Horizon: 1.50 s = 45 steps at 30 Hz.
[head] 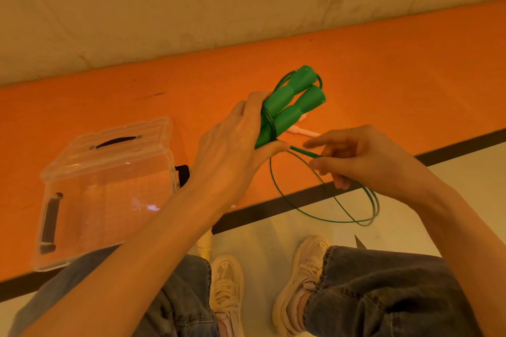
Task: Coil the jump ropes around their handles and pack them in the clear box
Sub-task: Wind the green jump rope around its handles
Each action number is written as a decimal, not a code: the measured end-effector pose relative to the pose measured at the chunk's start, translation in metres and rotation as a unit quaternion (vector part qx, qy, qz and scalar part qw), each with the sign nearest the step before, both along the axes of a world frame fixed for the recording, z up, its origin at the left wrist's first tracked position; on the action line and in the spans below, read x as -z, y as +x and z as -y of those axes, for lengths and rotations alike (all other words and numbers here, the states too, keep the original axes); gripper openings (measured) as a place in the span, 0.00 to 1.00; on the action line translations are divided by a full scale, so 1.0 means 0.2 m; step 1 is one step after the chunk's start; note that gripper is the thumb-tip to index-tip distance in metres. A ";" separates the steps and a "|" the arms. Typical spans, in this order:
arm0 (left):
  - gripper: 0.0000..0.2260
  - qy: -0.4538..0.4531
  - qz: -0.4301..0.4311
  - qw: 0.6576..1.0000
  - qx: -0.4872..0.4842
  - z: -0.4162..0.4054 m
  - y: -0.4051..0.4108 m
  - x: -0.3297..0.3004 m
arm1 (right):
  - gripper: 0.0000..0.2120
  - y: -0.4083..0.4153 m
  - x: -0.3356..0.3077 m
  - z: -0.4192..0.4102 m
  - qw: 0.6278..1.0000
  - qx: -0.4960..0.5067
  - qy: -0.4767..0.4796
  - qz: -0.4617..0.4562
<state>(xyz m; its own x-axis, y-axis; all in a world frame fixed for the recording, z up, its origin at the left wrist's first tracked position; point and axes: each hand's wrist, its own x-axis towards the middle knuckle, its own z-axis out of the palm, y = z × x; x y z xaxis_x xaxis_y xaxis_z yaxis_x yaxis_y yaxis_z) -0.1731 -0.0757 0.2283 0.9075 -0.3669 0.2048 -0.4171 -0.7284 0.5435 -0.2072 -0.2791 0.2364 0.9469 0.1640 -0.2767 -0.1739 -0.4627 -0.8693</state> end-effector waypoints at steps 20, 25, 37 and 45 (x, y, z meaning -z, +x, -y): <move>0.31 0.096 0.062 0.993 0.006 0.01 -0.03 -0.02 | 0.11 -0.04 -0.10 -0.09 0.972 -0.017 0.231 -0.036; 0.32 0.114 0.106 0.988 -0.007 0.02 -0.04 -0.03 | 0.13 -0.03 -0.11 -0.11 0.957 0.014 0.284 -0.054; 0.30 0.132 0.089 0.987 -0.007 -0.06 0.03 -0.01 | 0.12 -0.04 -0.12 -0.07 0.995 0.020 -0.006 0.102; 0.30 0.154 0.065 0.986 0.020 -0.09 0.04 -0.01 | 0.06 -0.04 -0.16 0.02 0.951 0.019 -0.068 0.301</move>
